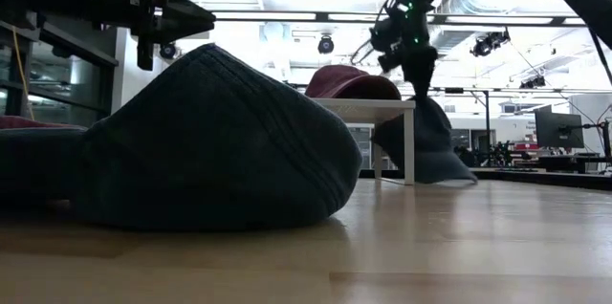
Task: Pick & Place hat
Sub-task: Put the top black cap on the shelf
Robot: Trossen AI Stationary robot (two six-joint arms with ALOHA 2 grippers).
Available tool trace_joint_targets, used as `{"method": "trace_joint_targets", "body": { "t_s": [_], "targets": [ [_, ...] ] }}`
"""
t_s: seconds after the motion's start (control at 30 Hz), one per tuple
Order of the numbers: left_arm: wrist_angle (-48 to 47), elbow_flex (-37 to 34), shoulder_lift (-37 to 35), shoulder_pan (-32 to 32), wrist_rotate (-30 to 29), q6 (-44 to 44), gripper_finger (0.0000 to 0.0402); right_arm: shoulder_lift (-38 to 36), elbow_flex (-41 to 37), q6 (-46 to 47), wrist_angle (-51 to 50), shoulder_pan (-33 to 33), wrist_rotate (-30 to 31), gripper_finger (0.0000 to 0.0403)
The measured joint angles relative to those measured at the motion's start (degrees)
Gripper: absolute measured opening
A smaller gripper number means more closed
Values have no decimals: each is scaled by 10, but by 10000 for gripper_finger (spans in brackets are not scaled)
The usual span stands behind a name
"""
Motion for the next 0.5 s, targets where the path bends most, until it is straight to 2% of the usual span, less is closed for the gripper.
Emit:
{"method": "trace_joint_targets", "body": {
  "t_s": [0.33, 0.5],
  "targets": [
    [15, 0, 0, 0, 0, 0, 56, -9, 84, 46, 1, 13, 73, 23],
    [16, 0, 0, 0, 0, -1, 56, -10, 111, 54, 1, 11, 133, 23]
  ]
}}
